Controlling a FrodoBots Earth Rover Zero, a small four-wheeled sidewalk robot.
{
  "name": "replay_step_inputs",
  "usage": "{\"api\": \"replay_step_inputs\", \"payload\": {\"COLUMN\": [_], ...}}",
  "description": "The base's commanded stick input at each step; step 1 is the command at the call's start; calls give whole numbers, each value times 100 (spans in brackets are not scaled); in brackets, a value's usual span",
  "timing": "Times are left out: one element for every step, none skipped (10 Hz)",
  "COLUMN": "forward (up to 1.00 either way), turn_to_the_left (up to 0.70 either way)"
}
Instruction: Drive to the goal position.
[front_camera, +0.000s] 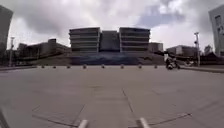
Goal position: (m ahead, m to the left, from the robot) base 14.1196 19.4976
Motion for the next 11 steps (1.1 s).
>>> {"api": "replay_step_inputs", "payload": {"forward": [100,100,100,100,100,100,100,100,100,100,100], "turn_to_the_left": [0,0,0,0,0,0,0,6,21,31,40]}}
